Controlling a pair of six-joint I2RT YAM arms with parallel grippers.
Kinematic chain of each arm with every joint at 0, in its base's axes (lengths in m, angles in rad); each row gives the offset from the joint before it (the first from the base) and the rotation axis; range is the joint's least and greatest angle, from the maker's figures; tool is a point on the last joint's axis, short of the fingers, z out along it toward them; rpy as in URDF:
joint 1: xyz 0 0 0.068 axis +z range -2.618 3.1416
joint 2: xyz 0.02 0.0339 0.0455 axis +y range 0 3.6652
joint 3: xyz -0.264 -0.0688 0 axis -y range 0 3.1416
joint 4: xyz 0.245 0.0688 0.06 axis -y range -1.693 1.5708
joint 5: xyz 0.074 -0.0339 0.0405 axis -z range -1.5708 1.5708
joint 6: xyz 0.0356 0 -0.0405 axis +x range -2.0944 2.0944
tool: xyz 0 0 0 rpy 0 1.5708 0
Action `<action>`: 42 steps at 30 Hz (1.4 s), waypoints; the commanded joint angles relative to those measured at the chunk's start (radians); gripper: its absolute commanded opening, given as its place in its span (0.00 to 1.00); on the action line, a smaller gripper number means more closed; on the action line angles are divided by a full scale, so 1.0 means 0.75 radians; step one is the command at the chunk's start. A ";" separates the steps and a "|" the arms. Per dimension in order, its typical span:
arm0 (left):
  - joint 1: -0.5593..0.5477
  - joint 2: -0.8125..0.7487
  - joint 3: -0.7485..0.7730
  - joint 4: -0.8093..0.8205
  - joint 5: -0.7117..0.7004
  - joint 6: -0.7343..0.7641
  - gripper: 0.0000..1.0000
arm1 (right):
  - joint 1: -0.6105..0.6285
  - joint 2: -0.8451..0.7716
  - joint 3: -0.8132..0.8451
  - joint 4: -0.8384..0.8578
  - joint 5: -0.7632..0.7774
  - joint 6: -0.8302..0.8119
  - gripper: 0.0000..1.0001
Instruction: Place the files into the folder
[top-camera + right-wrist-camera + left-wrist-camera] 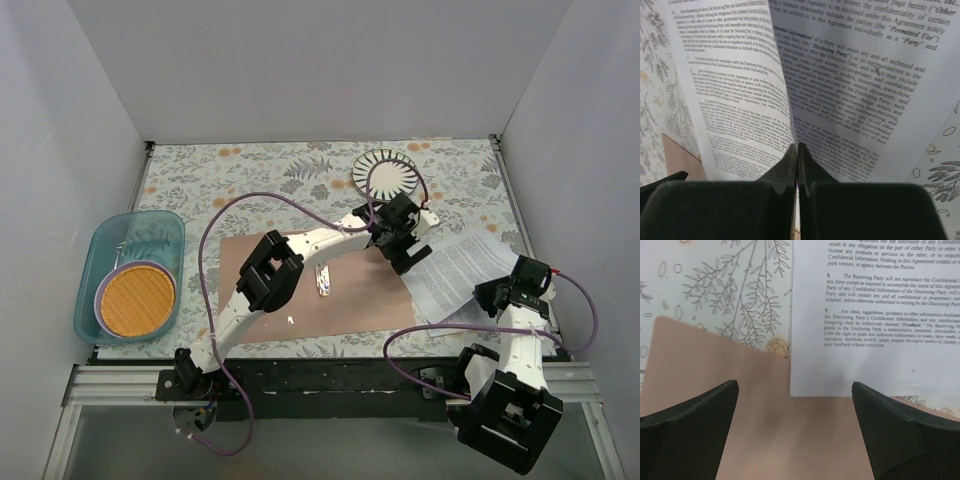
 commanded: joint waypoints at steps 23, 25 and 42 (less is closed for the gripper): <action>0.889 -0.935 -0.881 -0.242 -0.277 0.022 0.98 | 1.173 0.343 0.943 0.519 -0.222 -0.252 0.01; 0.893 -0.929 -0.933 -0.236 -0.318 0.016 0.98 | 1.247 0.404 0.998 0.521 -0.227 -0.283 0.01; 0.928 -0.986 -1.115 -0.219 -0.430 0.020 0.89 | 1.536 0.543 0.581 0.672 -0.006 -0.355 0.01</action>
